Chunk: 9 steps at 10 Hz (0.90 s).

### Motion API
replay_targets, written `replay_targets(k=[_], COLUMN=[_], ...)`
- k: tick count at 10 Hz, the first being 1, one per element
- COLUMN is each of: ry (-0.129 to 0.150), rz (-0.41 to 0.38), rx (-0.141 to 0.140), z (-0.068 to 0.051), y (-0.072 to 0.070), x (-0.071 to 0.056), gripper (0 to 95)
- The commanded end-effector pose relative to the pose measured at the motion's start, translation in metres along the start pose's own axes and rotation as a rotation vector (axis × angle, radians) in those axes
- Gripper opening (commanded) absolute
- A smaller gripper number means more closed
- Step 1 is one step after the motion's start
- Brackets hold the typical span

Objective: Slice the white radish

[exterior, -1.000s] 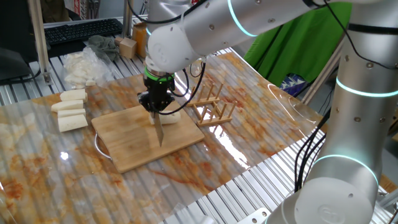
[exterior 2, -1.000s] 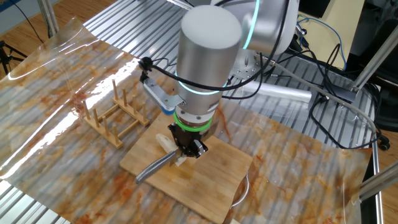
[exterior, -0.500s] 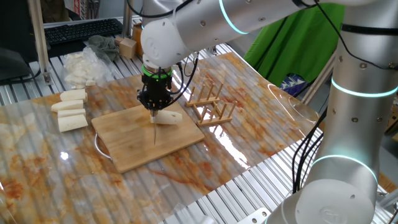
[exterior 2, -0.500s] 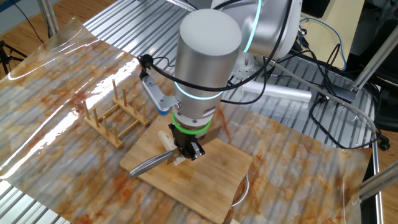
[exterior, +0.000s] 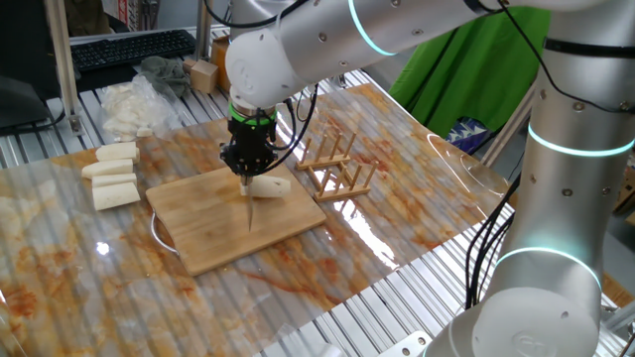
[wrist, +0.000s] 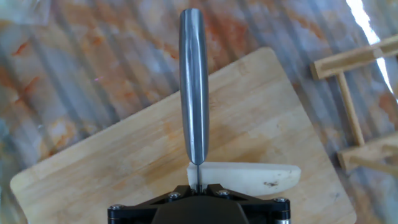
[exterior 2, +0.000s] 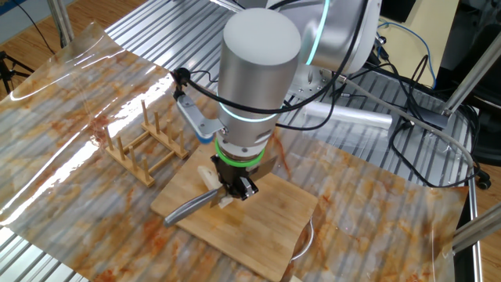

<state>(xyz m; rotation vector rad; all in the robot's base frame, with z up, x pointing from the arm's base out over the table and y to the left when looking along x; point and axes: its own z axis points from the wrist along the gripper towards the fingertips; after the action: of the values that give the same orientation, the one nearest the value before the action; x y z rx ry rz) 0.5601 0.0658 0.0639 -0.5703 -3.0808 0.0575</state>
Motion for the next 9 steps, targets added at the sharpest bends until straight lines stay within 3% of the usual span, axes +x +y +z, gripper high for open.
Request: replay_targets(k=[1,3,9], ry=[-0.008,-0.009,-0.009], rz=[-0.276,-0.340,-0.383], rx=[-0.005,-0.013,-0.005], z=[0.000,-0.001,-0.013], y=[0.001,0.003,-0.002], x=[-0.004,-0.010,-0.019], gripper=[0.0,0.0,0.0])
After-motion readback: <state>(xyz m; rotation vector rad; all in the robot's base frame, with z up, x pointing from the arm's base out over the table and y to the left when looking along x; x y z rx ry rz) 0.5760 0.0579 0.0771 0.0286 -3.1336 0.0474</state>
